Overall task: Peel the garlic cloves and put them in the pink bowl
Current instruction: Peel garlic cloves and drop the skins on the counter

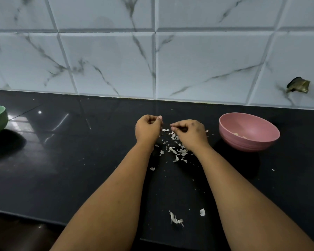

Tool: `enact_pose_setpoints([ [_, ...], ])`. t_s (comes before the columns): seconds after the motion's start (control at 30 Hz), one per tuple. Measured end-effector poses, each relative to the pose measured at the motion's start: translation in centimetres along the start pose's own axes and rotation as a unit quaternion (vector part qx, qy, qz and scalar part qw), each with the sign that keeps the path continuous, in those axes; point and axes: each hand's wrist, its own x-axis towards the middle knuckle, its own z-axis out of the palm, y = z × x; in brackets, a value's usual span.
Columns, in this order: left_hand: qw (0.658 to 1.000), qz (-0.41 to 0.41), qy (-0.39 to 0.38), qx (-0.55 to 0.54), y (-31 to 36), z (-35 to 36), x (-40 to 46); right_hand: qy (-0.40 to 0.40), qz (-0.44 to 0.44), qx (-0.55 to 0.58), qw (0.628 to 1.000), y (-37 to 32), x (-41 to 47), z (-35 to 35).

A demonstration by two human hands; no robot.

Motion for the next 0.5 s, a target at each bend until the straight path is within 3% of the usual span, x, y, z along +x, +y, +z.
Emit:
enact_pose_setpoints([
  [0.13, 1.000, 0.000, 0.001, 0.012, -0.27, 0.22, 0.17, -0.021, 0.014, 0.040, 0.999, 0.07, 0.14, 0.57],
  [0.37, 0.978, -0.061, -0.153, -0.125, 0.16, 0.55, -0.51, 0.023, 0.062, 0.130, 0.989, 0.66, 0.44, 0.10],
  [0.5, 0.969, -0.061, -0.177, -0.159, 0.15, 0.62, -0.66, 0.037, 0.050, 0.162, 0.985, 0.32, 0.38, -0.15],
])
